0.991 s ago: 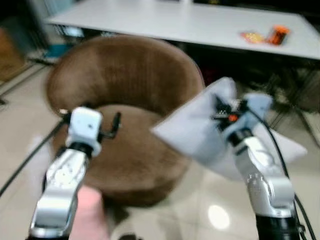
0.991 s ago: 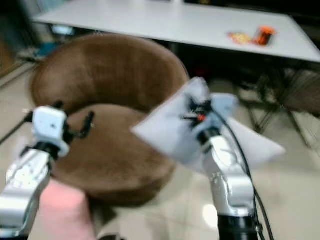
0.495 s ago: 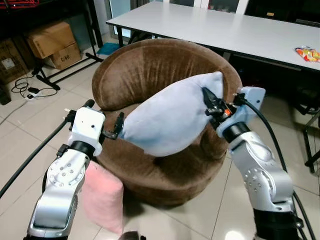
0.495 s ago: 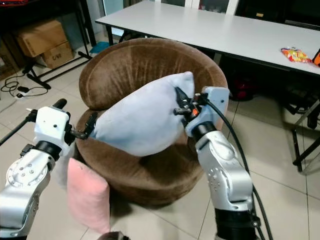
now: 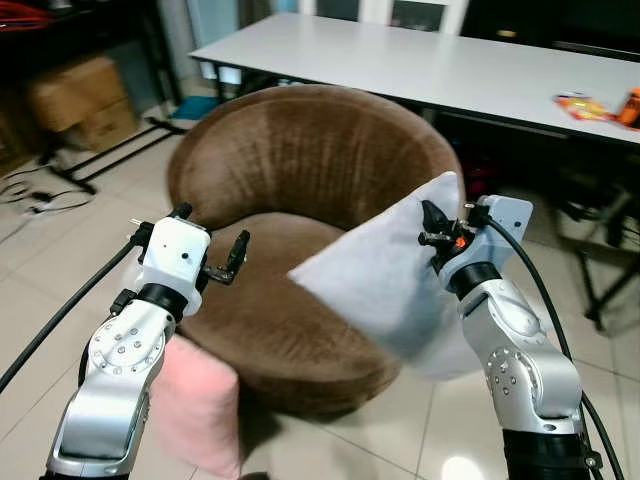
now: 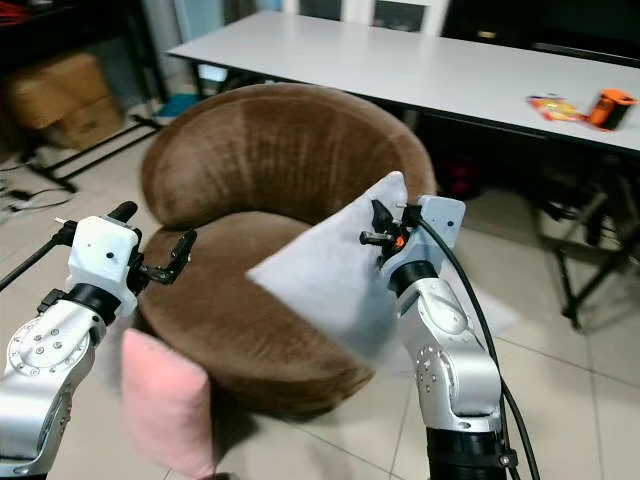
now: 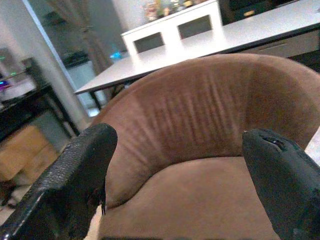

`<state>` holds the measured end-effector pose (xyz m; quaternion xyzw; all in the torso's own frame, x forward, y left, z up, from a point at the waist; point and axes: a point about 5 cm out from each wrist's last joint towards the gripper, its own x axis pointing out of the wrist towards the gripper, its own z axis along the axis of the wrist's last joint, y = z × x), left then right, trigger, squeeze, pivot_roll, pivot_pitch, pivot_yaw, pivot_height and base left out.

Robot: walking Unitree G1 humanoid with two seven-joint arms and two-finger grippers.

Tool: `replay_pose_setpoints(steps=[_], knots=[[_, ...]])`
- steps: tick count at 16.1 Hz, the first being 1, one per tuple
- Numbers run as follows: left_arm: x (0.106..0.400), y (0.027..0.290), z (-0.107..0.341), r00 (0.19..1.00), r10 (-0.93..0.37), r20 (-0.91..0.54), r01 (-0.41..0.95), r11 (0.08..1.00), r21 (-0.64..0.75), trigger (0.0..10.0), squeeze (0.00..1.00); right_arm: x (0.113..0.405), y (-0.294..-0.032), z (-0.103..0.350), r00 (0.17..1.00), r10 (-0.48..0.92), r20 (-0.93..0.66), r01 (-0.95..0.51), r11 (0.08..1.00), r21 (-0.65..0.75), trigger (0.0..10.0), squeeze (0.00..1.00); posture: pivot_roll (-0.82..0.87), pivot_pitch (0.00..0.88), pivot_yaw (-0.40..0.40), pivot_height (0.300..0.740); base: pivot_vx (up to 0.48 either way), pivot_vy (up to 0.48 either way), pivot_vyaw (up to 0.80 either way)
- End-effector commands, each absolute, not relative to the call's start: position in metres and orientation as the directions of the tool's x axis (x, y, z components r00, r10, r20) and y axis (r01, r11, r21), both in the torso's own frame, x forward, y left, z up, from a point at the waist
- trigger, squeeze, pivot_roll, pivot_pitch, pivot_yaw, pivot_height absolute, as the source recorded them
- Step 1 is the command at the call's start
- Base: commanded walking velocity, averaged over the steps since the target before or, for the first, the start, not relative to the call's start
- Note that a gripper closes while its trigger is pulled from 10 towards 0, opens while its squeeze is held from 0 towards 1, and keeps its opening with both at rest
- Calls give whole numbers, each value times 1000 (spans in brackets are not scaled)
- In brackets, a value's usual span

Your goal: Move the pillow to the sofa from floor

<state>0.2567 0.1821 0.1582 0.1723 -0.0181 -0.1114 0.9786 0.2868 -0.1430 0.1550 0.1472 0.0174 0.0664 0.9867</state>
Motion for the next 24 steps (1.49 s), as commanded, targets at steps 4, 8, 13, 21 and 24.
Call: replay_pose_setpoints(steps=[4, 8, 13, 21, 24], knots=[[255, 183, 158, 972, -234, -14, 224, 911, 348, 10000, 12, 289, -146, 168, 993, 109, 38, -116, 951, 285, 10000, 0, -4, 0, 12, 740, 315, 0, 0], [254, 183, 158, 972, -236, -14, 226, 910, 349, 10000, 16, 290, -146, 168, 994, 106, 36, -112, 950, 290, 10000, 0, -4, 0, 11, 740, 320, 0, 0], [255, 182, 158, 970, -242, -14, 232, 909, 347, 10000, 12, 288, -140, 168, 986, 163, 34, -166, 952, 256, 10000, 0, -4, 0, 14, 740, 319, 0, 320], [256, 182, 157, 969, -246, -19, 237, 905, 352, 10000, 12, 291, -149, 164, 996, 89, 21, -92, 957, 275, 10000, 0, -5, 0, 16, 740, 317, 0, 100], [257, 182, 157, 968, -248, -22, 240, 904, 353, 10000, 8, 292, -151, 164, 997, 74, 18, -76, 959, 272, 10000, 0, -7, 0, 20, 740, 317, 0, 0]])
